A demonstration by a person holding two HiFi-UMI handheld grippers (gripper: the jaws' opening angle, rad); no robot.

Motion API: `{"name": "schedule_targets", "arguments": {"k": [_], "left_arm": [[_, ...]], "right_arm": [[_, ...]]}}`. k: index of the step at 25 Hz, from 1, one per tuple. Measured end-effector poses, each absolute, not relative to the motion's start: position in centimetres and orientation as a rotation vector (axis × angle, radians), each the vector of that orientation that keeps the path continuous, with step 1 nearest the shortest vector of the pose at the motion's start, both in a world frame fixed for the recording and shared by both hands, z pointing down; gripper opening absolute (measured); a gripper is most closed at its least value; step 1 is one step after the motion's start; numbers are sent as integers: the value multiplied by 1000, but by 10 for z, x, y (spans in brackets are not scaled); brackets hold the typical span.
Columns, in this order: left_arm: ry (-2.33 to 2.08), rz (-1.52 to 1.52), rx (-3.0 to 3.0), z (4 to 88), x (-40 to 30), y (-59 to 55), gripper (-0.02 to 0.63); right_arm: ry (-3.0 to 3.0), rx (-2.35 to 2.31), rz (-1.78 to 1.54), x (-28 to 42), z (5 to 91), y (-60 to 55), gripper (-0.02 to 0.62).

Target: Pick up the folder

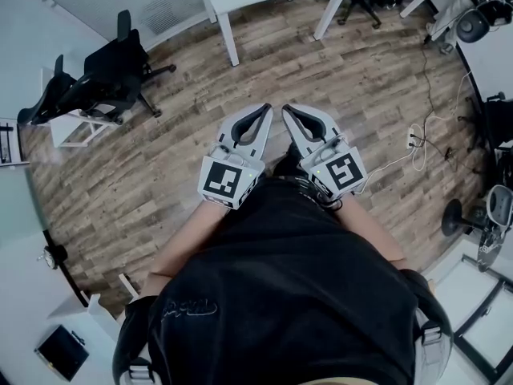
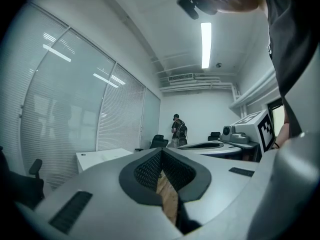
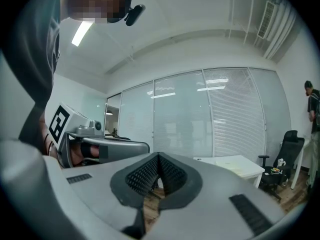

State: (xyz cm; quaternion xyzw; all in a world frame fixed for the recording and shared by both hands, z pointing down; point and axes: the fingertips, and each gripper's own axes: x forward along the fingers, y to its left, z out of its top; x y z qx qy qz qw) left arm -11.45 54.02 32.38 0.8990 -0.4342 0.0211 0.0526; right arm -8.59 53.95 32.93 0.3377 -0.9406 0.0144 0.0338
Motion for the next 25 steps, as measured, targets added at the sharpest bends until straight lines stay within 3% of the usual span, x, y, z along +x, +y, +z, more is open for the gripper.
{"name": "schedule_targets", "arguments": {"k": [15,25], "left_arm": [[-1319,83,2680,336,-69,474,14],[-1284,72,2661,344,8,389,14]], "right_arm": [[-2914,1032,101,-37,337,474,21],[-2903,1085,125,48,342,388,21]]}}
